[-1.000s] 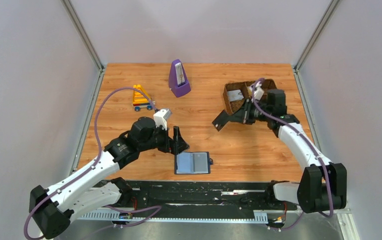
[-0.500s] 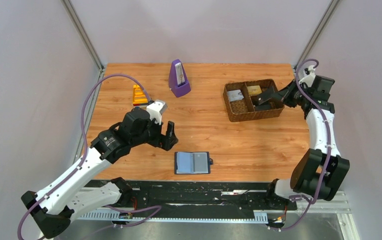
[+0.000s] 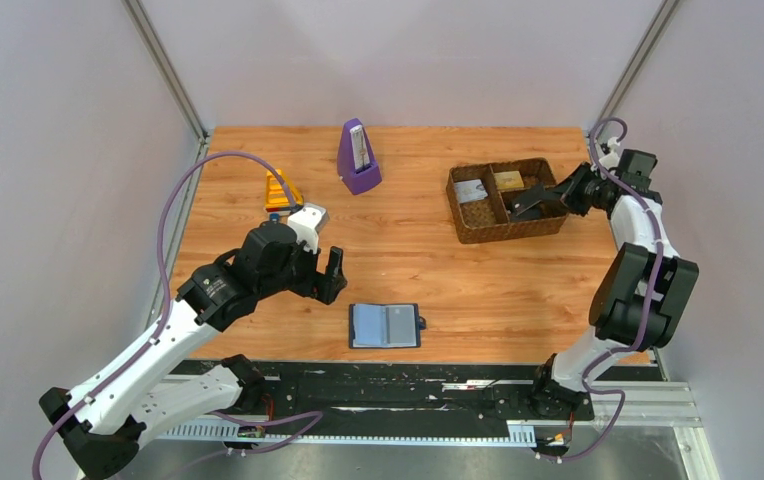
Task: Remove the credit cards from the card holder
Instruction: Place the credit card in the storage box.
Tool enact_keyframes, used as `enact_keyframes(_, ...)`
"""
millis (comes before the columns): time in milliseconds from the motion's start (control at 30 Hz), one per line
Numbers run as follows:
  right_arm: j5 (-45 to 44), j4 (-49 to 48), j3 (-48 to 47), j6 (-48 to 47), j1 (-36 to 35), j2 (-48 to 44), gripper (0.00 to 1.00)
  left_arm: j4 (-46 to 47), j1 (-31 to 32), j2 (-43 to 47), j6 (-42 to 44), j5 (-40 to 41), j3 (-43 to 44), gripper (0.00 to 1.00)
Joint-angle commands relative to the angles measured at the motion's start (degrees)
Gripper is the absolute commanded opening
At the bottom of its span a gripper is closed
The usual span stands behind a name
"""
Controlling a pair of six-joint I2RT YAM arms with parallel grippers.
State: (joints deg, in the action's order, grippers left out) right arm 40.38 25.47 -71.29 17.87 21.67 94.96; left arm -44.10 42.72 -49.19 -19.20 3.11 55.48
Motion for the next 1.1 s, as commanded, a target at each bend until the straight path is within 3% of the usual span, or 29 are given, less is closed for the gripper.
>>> enact_keyframes(0,1.2,-3.1,-3.5,-0.7,0.0,2.4,0.01,0.3,0.0,0.4,1.2,0.9,0.1,1.00)
enact_keyframes(1067,3.6,-12.4,0.1,5.9,-0.7,10.9,0.07,0.4,0.0,0.6,0.8,1.8,0.1,1.00)
